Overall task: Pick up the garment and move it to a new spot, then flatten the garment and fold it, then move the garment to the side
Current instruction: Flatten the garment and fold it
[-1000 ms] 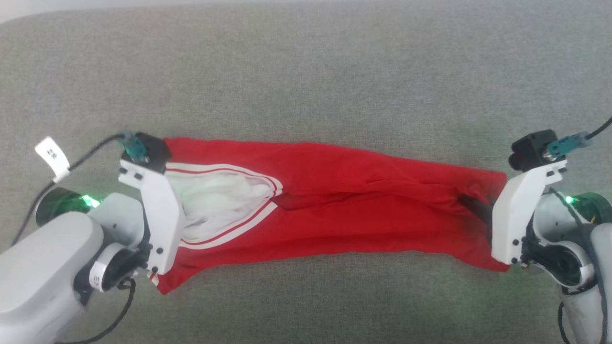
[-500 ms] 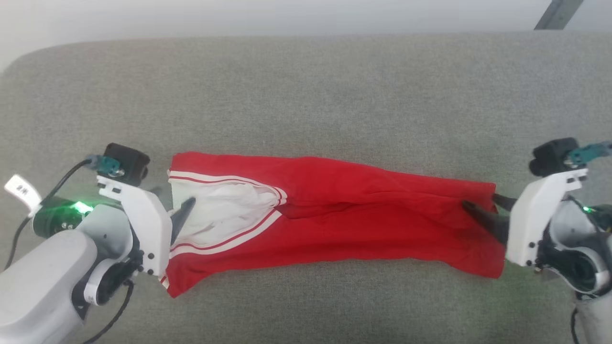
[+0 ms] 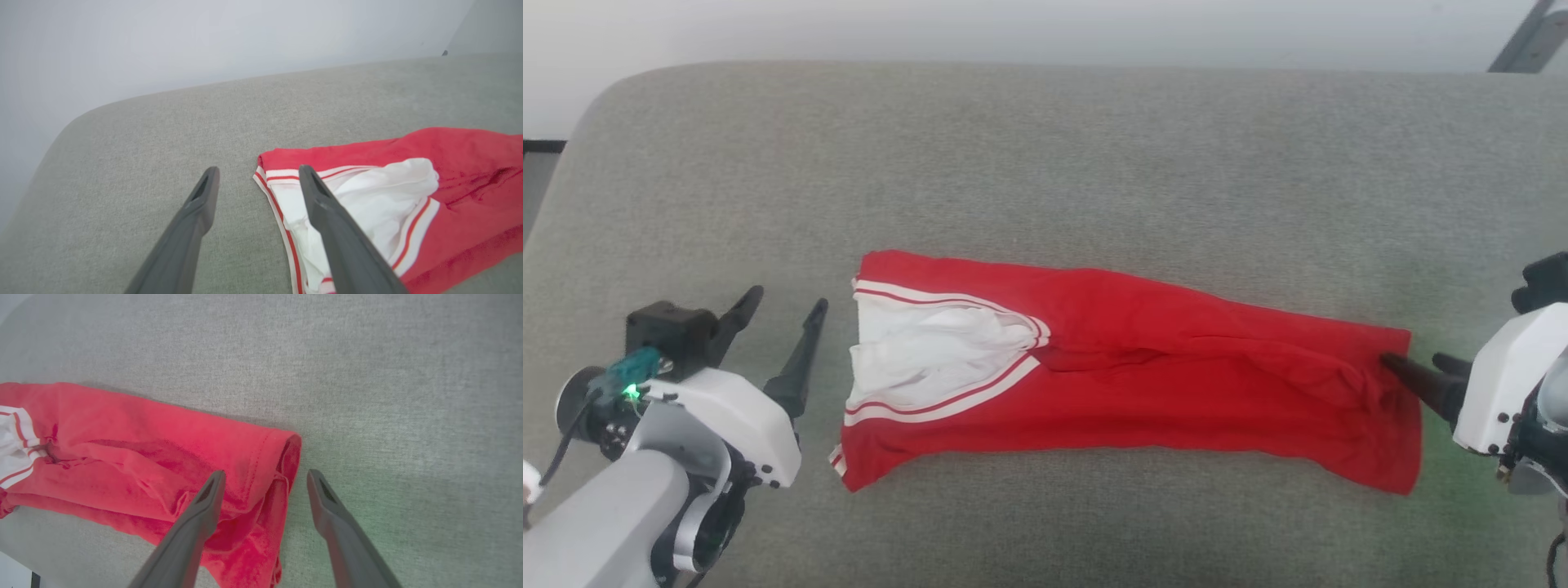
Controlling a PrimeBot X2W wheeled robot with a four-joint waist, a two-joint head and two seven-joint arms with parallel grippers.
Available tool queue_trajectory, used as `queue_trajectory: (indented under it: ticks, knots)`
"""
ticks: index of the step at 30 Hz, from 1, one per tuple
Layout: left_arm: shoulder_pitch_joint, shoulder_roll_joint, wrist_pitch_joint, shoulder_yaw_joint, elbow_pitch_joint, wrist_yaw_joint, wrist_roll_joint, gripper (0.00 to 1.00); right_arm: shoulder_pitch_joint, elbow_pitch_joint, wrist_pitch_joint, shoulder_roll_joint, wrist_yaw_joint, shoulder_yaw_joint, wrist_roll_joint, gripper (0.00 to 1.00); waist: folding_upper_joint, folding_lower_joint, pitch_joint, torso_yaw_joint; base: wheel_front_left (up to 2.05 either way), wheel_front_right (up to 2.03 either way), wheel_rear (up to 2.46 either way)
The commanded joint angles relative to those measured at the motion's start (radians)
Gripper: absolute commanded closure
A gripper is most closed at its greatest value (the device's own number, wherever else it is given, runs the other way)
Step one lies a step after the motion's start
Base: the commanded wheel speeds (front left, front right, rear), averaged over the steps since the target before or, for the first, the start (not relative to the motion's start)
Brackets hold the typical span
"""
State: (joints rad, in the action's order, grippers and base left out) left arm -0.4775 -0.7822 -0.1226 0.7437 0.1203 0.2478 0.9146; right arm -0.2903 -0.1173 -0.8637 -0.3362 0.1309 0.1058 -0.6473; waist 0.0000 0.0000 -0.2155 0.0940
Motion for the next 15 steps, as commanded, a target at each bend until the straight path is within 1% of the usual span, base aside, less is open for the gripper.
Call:
queue_trajectory:
  ticks: [1, 3, 6, 8, 15]
  knots:
    - [0.020, 0.008, -0.026, -0.011, 0.011, 0.008, 0.004, 0.00, 0.005, -0.013, -0.011, 0.009, -0.001, 0.007, -0.007, 0.00, 0.0000, 0.0000, -0.003, 0.011, 0.00, 0.00, 0.00]
    - [0.038, 0.025, -0.071, -0.026, 0.023, 0.013, 0.007, 0.00, 0.000, -0.035, -0.024, 0.013, -0.001, 0.006, -0.009, 0.00, 0.0000, 0.0000, -0.004, 0.022, 0.00, 0.00, 0.00]
    - [0.066, 0.045, -0.109, -0.046, 0.045, 0.009, 0.016, 0.00, -0.012, -0.076, -0.040, 0.026, -0.001, 0.000, -0.015, 0.00, 0.0000, 0.0000, -0.006, 0.037, 0.00, 0.00, 0.00]
    - [0.085, 0.064, -0.123, -0.061, 0.059, 0.002, 0.028, 0.00, -0.022, -0.112, -0.051, 0.038, -0.001, -0.005, -0.021, 0.00, 0.0000, 0.0000, -0.007, 0.047, 0.00, 0.00, 0.00]
    - [0.133, 0.124, -0.143, -0.136, 0.098, -0.024, 0.001, 0.00, -0.066, -0.276, -0.087, 0.073, -0.001, -0.019, 0.005, 0.00, 0.0000, 0.0000, -0.008, 0.074, 0.00, 0.00, 0.00]
